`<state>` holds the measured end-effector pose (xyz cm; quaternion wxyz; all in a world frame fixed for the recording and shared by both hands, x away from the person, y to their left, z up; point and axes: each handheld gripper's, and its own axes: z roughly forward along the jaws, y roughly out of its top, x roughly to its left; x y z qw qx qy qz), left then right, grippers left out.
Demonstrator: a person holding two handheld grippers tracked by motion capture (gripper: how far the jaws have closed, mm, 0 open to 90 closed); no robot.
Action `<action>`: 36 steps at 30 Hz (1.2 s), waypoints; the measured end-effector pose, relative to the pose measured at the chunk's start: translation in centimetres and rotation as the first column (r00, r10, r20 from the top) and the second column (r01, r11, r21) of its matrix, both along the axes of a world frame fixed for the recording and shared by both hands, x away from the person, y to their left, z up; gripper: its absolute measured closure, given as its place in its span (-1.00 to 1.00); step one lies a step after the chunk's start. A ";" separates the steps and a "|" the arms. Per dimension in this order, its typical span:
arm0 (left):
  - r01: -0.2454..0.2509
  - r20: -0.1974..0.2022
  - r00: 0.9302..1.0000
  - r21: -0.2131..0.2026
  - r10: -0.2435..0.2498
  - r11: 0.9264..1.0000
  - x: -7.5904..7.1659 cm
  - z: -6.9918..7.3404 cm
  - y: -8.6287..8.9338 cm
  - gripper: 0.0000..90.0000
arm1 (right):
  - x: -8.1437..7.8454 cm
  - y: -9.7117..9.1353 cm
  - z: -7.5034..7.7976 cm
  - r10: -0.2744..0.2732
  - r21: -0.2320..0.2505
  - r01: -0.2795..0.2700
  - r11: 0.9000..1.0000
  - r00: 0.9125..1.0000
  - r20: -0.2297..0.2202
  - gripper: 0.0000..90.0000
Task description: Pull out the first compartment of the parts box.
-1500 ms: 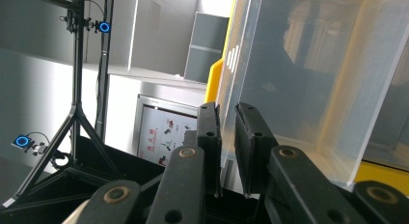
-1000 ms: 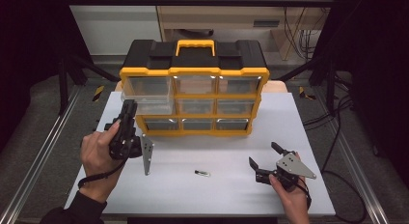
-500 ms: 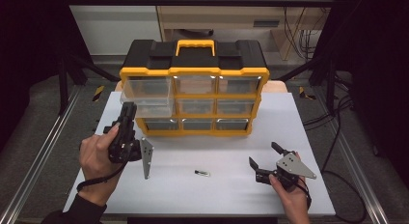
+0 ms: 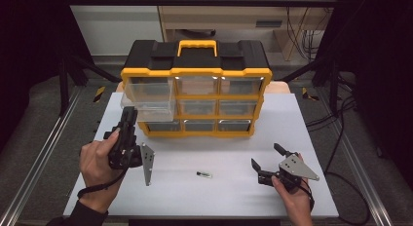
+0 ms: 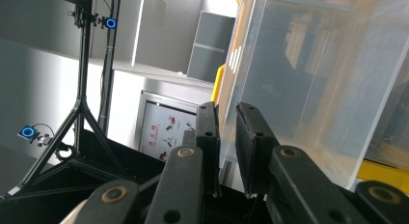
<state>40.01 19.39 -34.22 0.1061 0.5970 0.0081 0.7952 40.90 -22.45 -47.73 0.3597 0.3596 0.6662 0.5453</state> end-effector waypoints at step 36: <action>0.008 -0.072 0.997 -0.264 -0.028 0.964 -0.9 -0.5 1.2 -0.12 | -0.1 0.3 0.0 0.005 -0.020 -0.005 1.000 1.000 0.000 -0.86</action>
